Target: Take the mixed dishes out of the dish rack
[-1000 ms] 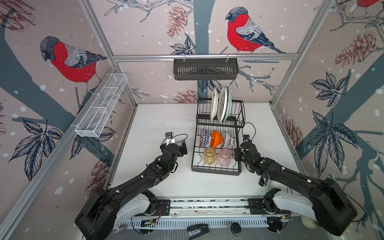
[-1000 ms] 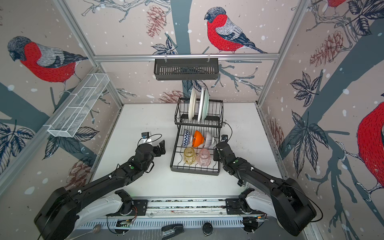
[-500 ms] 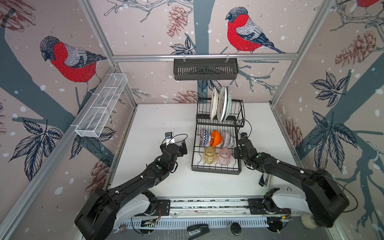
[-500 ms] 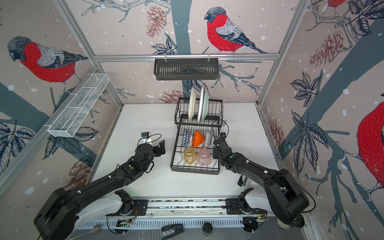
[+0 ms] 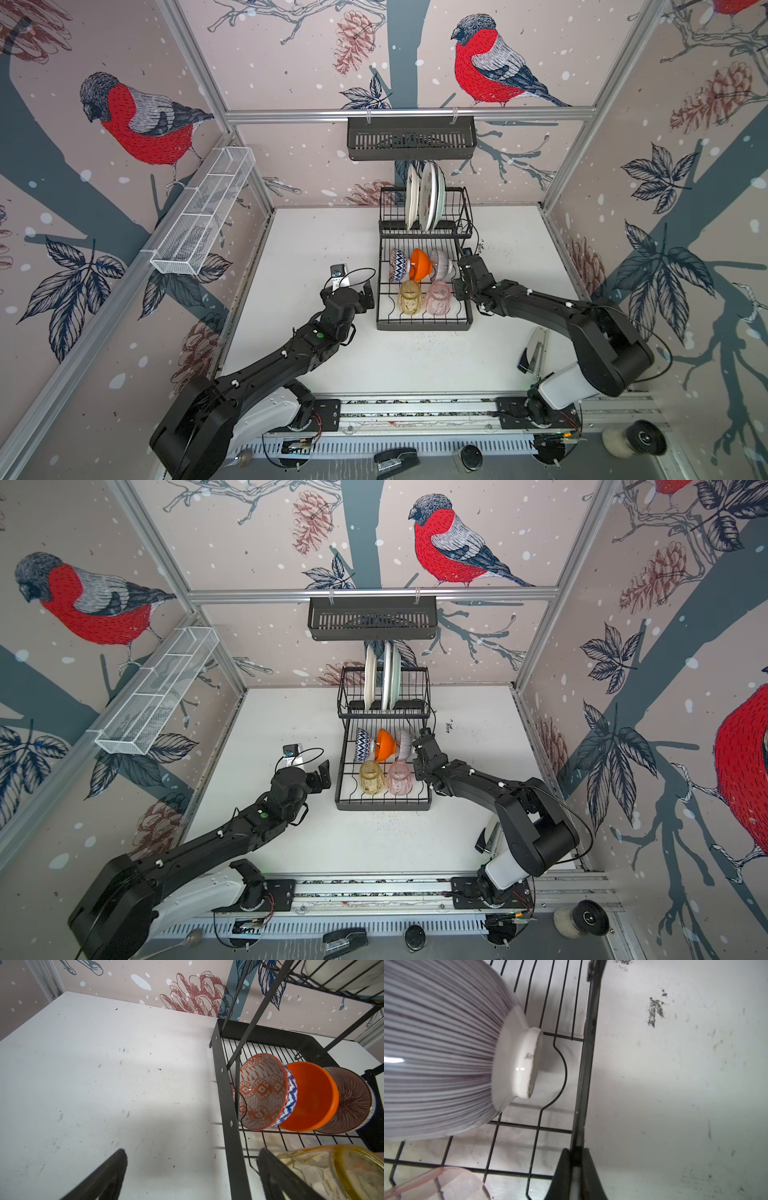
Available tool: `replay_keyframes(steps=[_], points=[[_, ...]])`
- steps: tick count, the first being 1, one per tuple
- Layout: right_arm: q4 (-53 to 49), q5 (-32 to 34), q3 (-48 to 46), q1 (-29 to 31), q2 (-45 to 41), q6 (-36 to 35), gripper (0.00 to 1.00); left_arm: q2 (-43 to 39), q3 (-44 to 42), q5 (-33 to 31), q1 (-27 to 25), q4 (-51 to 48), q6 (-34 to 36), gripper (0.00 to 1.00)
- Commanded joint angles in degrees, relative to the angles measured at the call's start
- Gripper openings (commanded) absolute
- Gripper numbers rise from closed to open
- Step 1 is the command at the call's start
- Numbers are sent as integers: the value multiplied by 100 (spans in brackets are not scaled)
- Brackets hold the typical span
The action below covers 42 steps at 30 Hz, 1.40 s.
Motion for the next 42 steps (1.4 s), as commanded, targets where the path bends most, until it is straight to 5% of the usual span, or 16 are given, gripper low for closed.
replay_keyframes(steps=[1,17,20,22,29,42], points=[[902,-194,219,-17,30,-527,10,-28,20,-74,-7,62,44,98],[343,-178,-9,-45,-849,-176,63,-162,31,25,-8,7,-29,98],[-121,-645,114,47,-1069,237,84,-311,5,27,-7,-10,-31,98],[-273,-989,140,179,-1194,468,89,-390,-33,9,-7,14,-48,97],[-463,-1336,174,718,-1256,885,94,-464,-124,81,-7,128,-74,98],[-998,105,589,1438,-271,1399,90,-447,-163,97,-7,191,-75,98]])
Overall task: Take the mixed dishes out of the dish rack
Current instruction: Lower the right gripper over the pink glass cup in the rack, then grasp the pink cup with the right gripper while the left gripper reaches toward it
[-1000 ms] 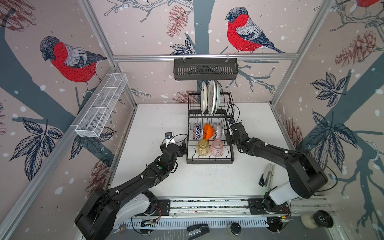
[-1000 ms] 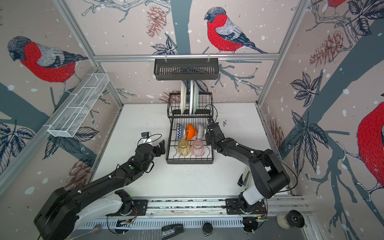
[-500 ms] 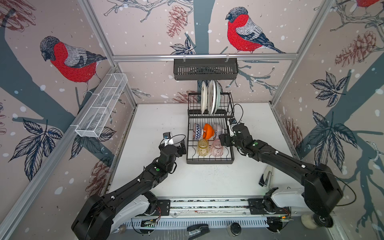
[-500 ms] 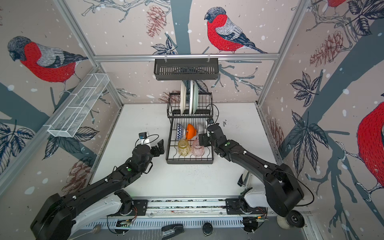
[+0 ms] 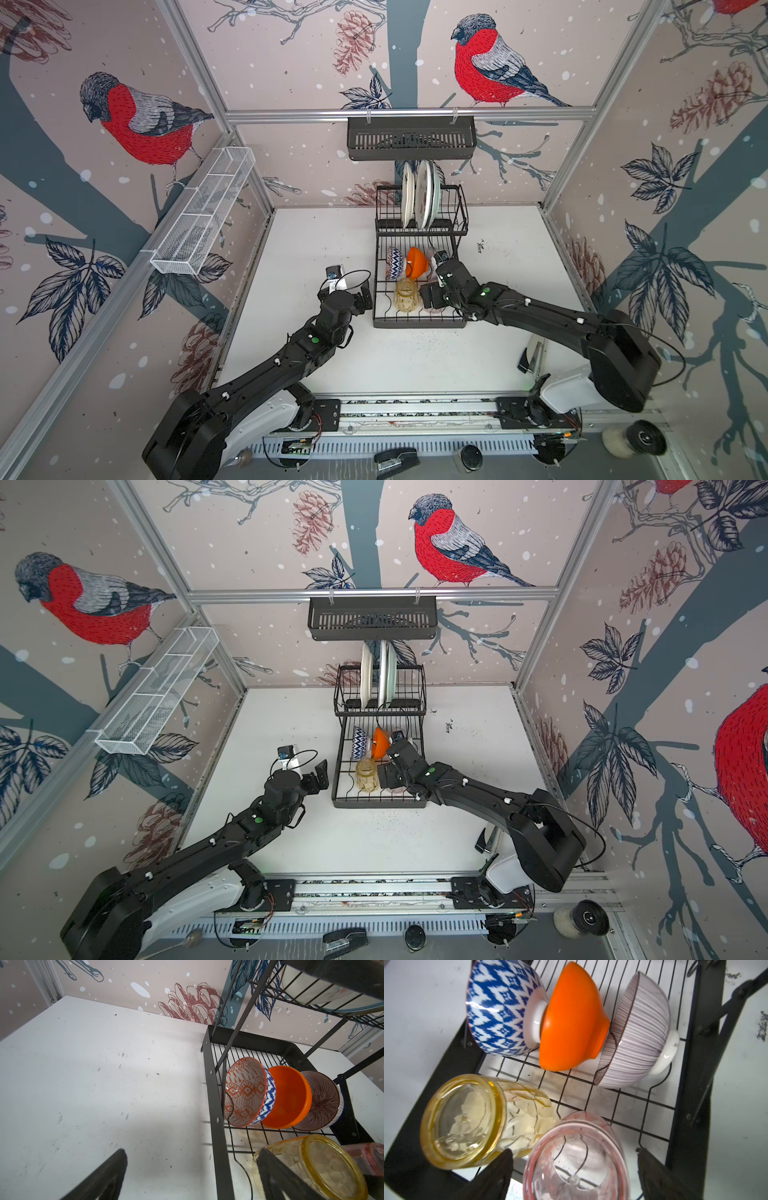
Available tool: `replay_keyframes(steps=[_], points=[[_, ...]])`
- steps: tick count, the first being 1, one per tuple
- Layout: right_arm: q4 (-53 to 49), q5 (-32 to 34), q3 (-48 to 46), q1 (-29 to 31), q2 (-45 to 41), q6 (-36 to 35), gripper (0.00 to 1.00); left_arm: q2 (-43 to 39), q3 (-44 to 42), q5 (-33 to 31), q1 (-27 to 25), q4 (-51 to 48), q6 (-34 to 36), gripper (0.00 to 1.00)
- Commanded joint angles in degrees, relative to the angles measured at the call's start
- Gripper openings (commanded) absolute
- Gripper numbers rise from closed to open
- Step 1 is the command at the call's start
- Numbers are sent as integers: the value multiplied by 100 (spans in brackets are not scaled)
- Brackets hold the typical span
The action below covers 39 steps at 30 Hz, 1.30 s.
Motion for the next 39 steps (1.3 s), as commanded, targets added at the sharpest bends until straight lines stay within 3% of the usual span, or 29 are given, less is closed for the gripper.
replay_keyframes(steps=[1,14,19,28,31,39], points=[[-138,499,35,32,143,325,88,-8,-20,22,-7,190,-34,97],[659,380,-603,40,-344,916,54,140,41,130,-7,234,-102,98],[824,327,-805,-136,-761,1135,50,106,30,249,-7,312,-180,98],[1618,-478,-1476,-843,-1591,1480,43,163,82,1401,-6,717,-619,97],[1742,-786,-1563,-1082,-1787,1572,40,165,65,1818,-8,982,-646,90],[1873,-1588,-1551,-1452,-2034,1979,39,255,320,2845,-90,1507,-937,84]])
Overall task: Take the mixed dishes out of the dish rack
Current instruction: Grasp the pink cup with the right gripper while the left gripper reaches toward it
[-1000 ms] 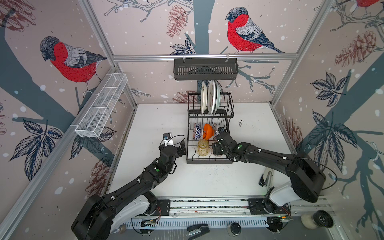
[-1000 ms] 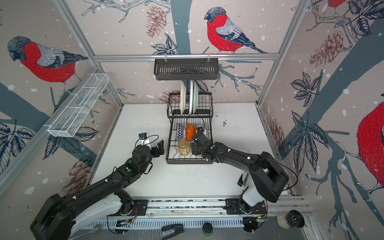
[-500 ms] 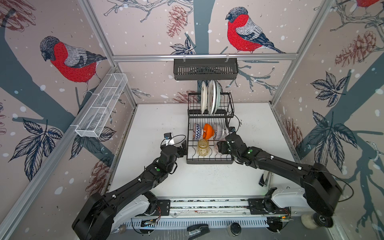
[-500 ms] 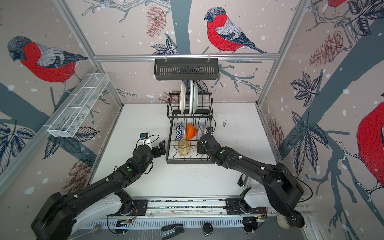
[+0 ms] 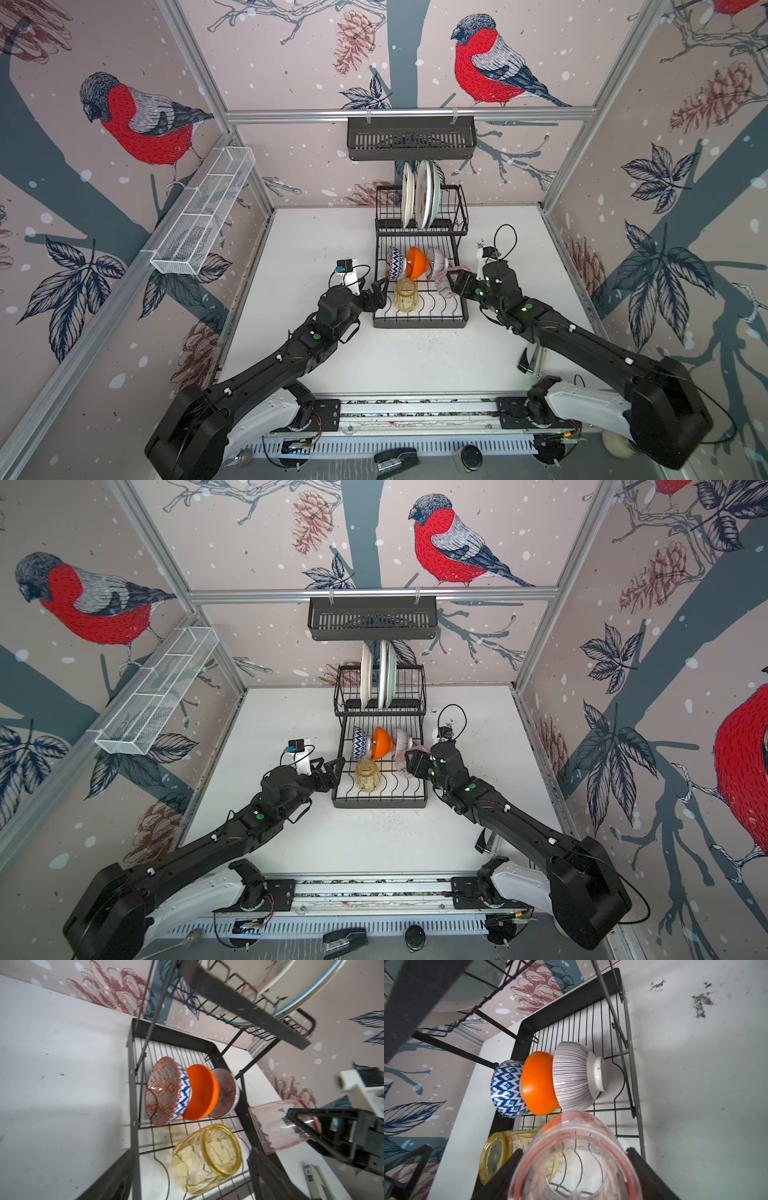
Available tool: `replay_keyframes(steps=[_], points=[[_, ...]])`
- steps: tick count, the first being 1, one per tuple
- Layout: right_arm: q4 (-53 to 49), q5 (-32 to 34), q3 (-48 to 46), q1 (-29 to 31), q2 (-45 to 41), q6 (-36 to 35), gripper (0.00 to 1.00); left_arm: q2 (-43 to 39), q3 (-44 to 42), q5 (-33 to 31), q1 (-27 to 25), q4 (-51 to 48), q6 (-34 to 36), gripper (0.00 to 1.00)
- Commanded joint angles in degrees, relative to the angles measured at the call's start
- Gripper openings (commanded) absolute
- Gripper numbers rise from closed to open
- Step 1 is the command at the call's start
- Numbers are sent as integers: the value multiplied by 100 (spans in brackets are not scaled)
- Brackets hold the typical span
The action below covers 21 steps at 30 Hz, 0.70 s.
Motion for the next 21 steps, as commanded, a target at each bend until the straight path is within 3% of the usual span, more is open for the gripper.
replay_keyframes(steps=[1,9,14,21], points=[[347,-520,-2,-114,-76,365,38,107,70,562,-143,703,-252,83],[997,-1371,-73,-411,-101,1045,37,862,402,320,-785,1448,-68,83],[1122,-1993,101,-666,-17,1179,37,1263,591,500,-913,1866,34,84],[1426,-2356,88,-766,-53,1441,37,1661,799,710,-1008,2204,87,84]])
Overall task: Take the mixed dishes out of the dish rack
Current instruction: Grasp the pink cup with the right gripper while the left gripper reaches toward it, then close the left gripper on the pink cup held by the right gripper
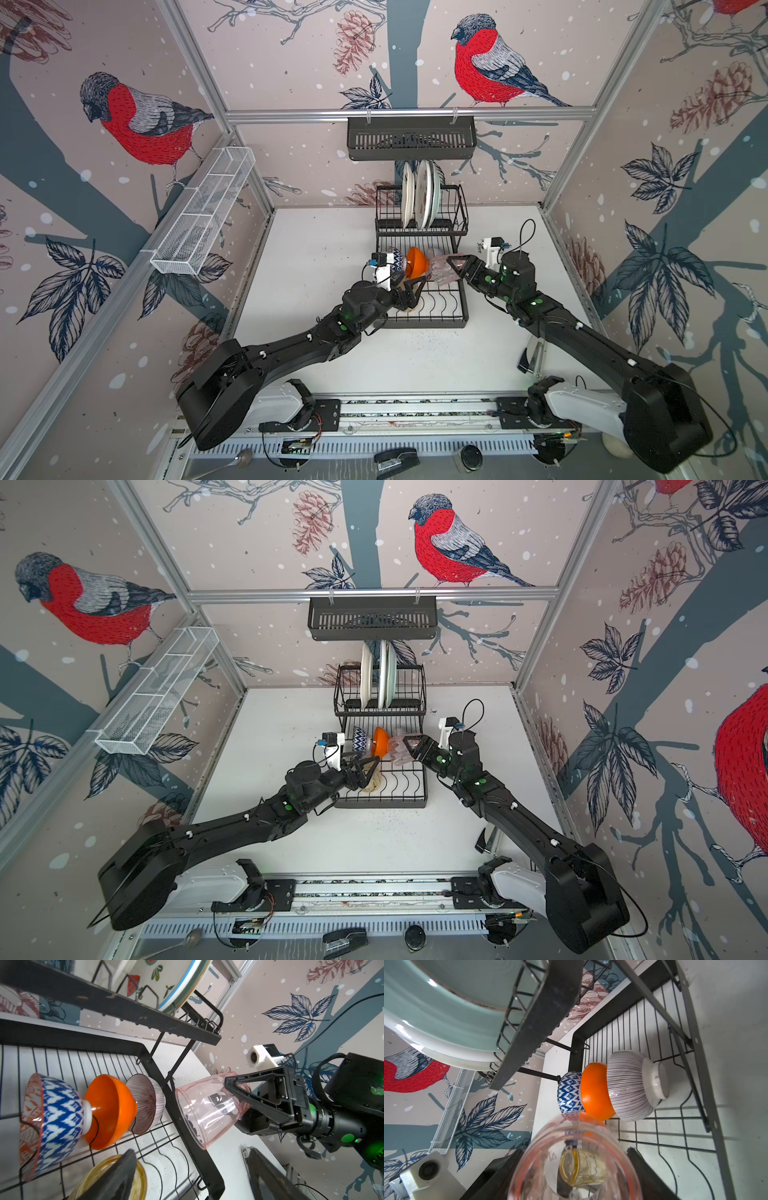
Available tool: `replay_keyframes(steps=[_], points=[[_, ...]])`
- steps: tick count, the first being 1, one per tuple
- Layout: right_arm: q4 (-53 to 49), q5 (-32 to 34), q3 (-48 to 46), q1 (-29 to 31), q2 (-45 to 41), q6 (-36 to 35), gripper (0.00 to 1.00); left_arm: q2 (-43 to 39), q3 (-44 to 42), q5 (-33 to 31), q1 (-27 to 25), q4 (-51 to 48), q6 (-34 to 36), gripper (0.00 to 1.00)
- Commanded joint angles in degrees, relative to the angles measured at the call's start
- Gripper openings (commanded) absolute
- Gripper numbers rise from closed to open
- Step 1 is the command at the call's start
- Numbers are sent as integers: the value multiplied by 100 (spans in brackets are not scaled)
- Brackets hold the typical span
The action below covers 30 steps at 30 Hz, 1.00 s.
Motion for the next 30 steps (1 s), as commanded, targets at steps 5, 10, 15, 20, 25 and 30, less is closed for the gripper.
replay_keyframes(steps=[5,10,15,20,25,30], points=[[524,-409,-30,-33,-82,293,37,496,278,364,-133,703,-9,84],[595,-470,-57,-42,-120,345,37,797,468,495,-245,835,-17,82],[812,-592,-142,-39,-123,500,37,1015,654,595,-336,886,-48,81],[885,-680,-212,-39,-182,594,38,1179,762,686,-358,1108,-92,74],[879,-711,-292,-43,-309,601,39,1392,973,915,-358,1181,-92,56],[877,-719,-348,-45,-391,639,40,1464,1049,949,-358,1283,-118,45]])
